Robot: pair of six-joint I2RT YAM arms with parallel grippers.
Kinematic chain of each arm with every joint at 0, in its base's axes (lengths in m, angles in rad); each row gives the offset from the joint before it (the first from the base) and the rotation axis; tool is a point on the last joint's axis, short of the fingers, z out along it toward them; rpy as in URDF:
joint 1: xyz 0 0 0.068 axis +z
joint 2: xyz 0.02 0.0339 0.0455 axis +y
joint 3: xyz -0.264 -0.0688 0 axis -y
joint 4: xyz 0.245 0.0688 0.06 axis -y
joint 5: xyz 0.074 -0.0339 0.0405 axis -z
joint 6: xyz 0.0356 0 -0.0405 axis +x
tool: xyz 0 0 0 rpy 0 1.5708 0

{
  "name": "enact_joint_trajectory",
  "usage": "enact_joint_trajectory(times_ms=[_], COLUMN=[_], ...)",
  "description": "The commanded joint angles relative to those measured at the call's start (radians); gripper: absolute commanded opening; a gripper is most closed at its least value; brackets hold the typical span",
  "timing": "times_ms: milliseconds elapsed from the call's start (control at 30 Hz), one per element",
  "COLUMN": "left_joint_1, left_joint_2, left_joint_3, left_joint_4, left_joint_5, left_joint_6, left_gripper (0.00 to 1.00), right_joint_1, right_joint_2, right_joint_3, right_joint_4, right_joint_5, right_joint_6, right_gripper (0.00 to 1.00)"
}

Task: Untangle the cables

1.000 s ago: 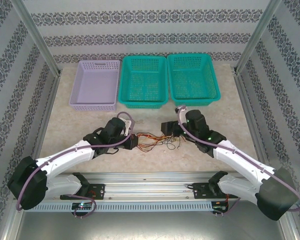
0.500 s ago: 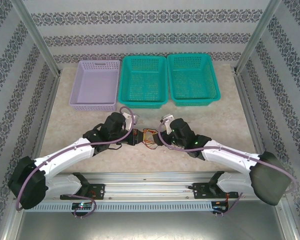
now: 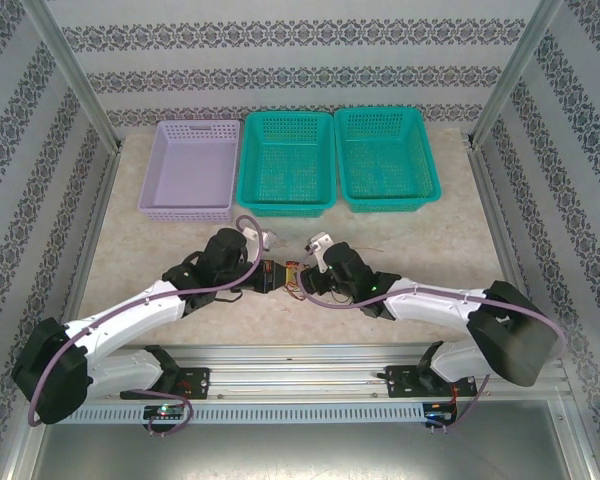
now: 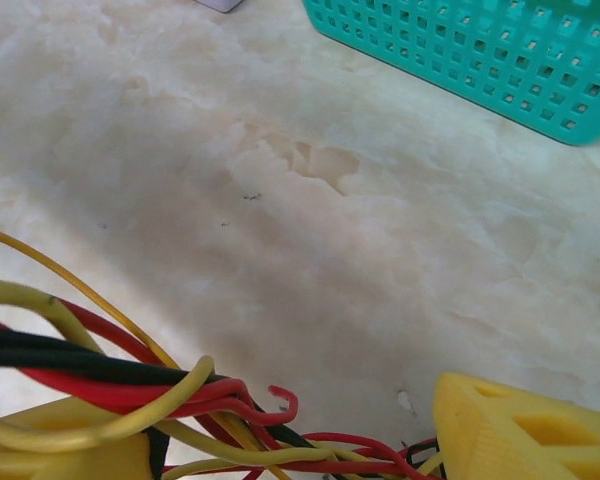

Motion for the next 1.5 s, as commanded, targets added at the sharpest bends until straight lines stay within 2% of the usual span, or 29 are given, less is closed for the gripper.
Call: enact_joint_trajectory(times_ms=[0,133,233,333,533,667,767,867,1033,1167,1267,1467], left_joint_1=[-0.008,-0.008,-0.008,-0.009,-0.008,-0.006,-0.006,-0.006,-0.006,-0.006,-0.006,-0.028], left_joint_2=[-0.011,-0.055,-0.087,-0.102,-0.12,-0.104,-0.104,-0.101,-0.073,-0.078,-0.092,-0.112], left_joint_3=[-0.008,-0.005,-0.012,-0.014,0.02,0.065,0.077,0.084,0.067,0.035,0.004,-0.064], left_joint_4=[0.112,0.061,0.023,-0.021,-0.151,-0.269,-0.304,-0.309,-0.216,-0.12,-0.049,0.149], left_joint_5=[0.079,0.079,0.078,0.079,0.075,0.074,0.079,0.077,0.128,0.18,0.216,0.235], left_joint_6=[-0.033,-0.007,0.008,0.026,0.078,0.123,0.148,0.153,0.118,0.076,0.038,-0.047], left_gripper=[0.0,0.0,0.0,0.0,0.0,0.0,0.0,0.0,0.2,0.47,0.59,0.74], right_joint_1=[0.012,0.013,0.011,0.01,-0.016,-0.071,-0.103,-0.119,-0.122,-0.122,-0.122,-0.121], right_joint_2=[0.031,0.018,-0.023,-0.069,-0.158,-0.217,-0.247,-0.268,-0.288,-0.314,-0.339,-0.352], right_joint_3=[0.002,-0.006,-0.026,-0.035,-0.029,-0.033,-0.032,-0.029,-0.008,0.005,0.009,0.031], right_joint_4=[0.108,0.117,0.123,0.099,-0.027,-0.101,-0.137,-0.156,-0.18,-0.202,-0.212,-0.231], right_joint_5=[0.063,0.165,0.238,0.287,0.385,0.377,0.351,0.335,0.279,0.248,0.223,0.117], right_joint_6=[0.01,0.005,-0.007,-0.025,-0.055,-0.053,-0.052,-0.053,-0.053,-0.044,-0.021,0.033], right_gripper=[0.61,0.38,0.26,0.18,0.12,0.07,0.02,0.0,0.0,0.0,0.0,0.0])
